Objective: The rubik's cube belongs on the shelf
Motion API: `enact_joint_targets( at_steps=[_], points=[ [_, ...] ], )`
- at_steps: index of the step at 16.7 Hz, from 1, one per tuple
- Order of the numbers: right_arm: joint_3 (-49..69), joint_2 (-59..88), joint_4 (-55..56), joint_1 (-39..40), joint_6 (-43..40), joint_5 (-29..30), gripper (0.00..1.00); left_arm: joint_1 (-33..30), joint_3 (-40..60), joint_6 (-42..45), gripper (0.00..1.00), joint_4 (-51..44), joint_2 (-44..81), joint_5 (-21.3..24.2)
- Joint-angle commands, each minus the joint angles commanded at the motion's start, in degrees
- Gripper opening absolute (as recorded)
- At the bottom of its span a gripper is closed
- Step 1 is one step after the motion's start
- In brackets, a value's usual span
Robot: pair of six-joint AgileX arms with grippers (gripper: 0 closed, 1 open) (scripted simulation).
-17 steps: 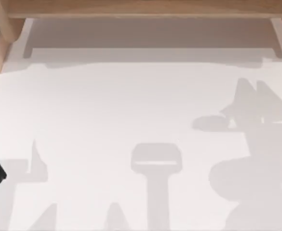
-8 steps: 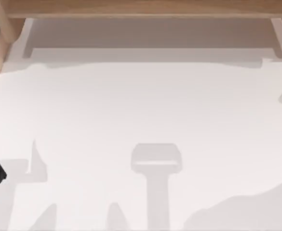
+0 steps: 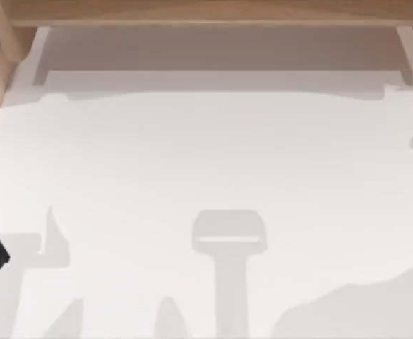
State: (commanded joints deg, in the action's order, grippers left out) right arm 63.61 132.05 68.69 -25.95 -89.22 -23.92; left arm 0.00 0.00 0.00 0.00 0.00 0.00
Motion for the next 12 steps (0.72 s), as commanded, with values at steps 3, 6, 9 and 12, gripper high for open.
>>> enact_joint_targets(
  at_steps=[3, 6, 9, 12],
  points=[
    [3.32, 1.53, -1.72, 0.53, -0.05, 0.63, 1.00, 0.00, 0.00, 0.00, 1.00, 0.00, 0.00, 0.00],
    [5.86, 2.74, -3.08, 0.98, -0.06, 1.08, 1.00, 0.00, 0.00, 0.00, 1.00, 0.00, 0.00, 0.00],
    [5.96, 2.79, -3.13, 0.99, -0.06, 1.09, 1.00, 0.00, 0.00, 0.00, 1.00, 0.00, 0.00, 0.00],
    [5.96, 2.79, -3.13, 0.99, -0.06, 1.09, 0.85, 0.00, 0.00, 0.00, 1.00, 0.00, 0.00, 0.00]
  ],
)
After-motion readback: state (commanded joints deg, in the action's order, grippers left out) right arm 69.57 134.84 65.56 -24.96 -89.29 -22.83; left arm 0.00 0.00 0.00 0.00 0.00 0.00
